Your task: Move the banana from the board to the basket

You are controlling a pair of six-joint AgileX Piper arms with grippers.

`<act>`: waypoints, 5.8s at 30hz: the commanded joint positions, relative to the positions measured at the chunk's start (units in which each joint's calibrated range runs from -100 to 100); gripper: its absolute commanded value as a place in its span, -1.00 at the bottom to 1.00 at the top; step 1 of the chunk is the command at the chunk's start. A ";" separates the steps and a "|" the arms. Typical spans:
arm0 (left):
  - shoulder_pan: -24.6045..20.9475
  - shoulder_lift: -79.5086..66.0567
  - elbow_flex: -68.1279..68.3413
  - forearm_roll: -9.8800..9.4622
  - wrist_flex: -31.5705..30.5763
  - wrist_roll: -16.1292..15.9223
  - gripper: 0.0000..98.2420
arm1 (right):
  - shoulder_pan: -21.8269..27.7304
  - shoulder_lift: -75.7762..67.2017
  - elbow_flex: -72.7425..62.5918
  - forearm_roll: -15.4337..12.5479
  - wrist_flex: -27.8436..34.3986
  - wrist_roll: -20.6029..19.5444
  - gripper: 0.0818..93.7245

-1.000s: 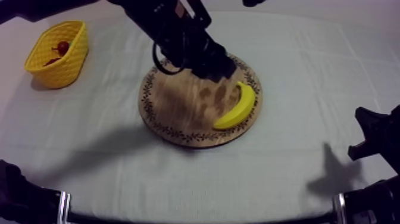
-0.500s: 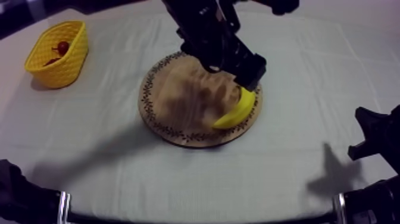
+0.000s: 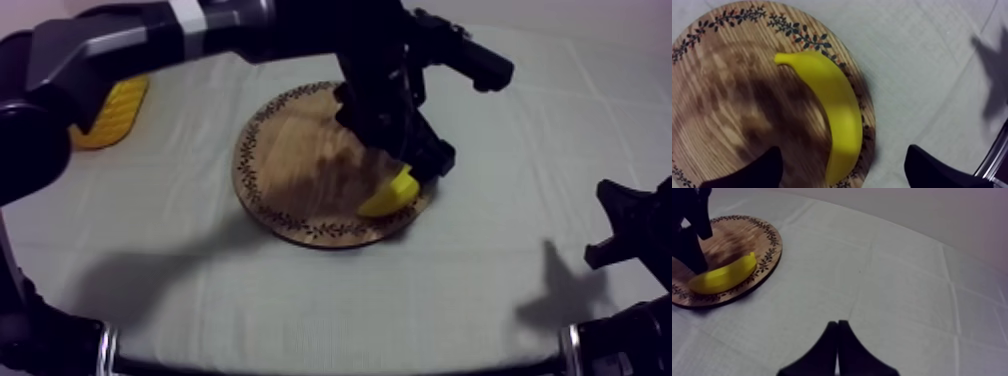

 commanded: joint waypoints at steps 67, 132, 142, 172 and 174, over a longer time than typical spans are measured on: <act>-9.12 -19.11 5.92 -8.94 16.24 0.43 -0.82 | 0.01 0.03 -0.03 0.00 0.01 0.00 -1.00; -45.07 -52.39 32.37 -7.91 7.29 -7.43 0.30 | 0.01 0.03 -0.03 0.00 0.01 0.00 -1.00; -44.84 -72.25 44.60 -6.56 2.04 -6.85 -0.56 | 0.01 0.03 -0.03 0.00 0.01 0.00 -1.00; -40.22 -121.30 107.94 -3.39 -38.18 -2.58 -0.99 | 0.01 0.03 -0.03 0.00 0.01 0.00 -1.00; -40.11 -123.38 110.28 -3.13 -39.10 -2.99 -1.00 | 0.01 0.03 -0.03 0.00 0.01 0.00 -1.00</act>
